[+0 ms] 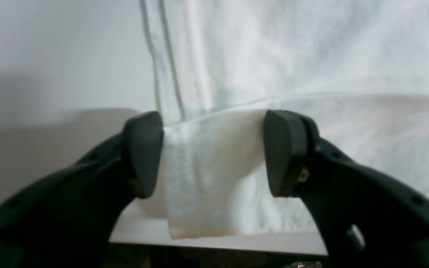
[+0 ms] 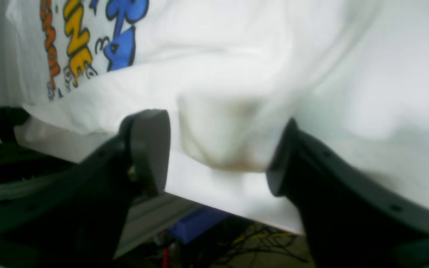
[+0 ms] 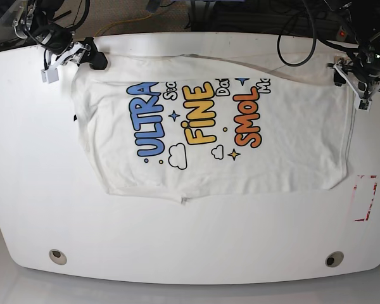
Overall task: Fold the T-shirt properly
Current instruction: 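Adjust grips on the shirt's shoulder corners with both grippers, then pull the shoulder corners apart with both grippers to smooth the shirt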
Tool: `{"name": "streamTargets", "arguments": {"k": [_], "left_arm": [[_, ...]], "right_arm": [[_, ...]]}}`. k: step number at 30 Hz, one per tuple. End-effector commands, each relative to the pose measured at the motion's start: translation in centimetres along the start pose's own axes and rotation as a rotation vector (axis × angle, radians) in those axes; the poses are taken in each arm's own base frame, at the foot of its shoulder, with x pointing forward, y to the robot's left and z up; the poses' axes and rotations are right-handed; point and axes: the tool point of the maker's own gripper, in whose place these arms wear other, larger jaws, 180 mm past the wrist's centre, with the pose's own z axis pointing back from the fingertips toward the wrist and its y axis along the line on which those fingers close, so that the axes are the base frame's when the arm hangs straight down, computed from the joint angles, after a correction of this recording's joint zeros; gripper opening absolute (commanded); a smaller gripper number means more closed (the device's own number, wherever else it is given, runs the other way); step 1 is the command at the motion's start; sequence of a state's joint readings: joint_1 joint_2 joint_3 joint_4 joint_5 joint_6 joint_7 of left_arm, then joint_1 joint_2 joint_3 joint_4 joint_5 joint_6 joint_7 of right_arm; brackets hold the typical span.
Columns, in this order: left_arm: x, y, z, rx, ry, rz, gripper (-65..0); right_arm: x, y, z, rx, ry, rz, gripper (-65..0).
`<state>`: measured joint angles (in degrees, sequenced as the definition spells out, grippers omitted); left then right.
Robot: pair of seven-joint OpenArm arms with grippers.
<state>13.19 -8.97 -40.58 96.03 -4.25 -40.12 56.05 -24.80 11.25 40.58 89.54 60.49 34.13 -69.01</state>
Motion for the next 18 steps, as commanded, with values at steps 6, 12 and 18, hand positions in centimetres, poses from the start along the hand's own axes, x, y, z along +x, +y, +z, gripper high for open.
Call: {"name": "streamTargets", "arguments": {"k": [6, 12, 18], "left_arm": [[1.0, 0.6, 0.3, 0.019, -0.023, -0.024, -26.2], [0.9, 0.0, -0.2, 0.031, 0.017, -0.087, -26.2], [1.2, -0.3, -0.2, 0.027, 0.016, -0.101, -26.2]], "right_arm": [[0.2, 0.1, 0.2, -0.011, 0.011, 0.027, -65.0], [0.8, 2.5, 2.2, -0.029, 0.004, 0.16, -65.0], [0.6, 4.9, 4.0, -0.05, 0.034, 0.292, -65.0]]}}
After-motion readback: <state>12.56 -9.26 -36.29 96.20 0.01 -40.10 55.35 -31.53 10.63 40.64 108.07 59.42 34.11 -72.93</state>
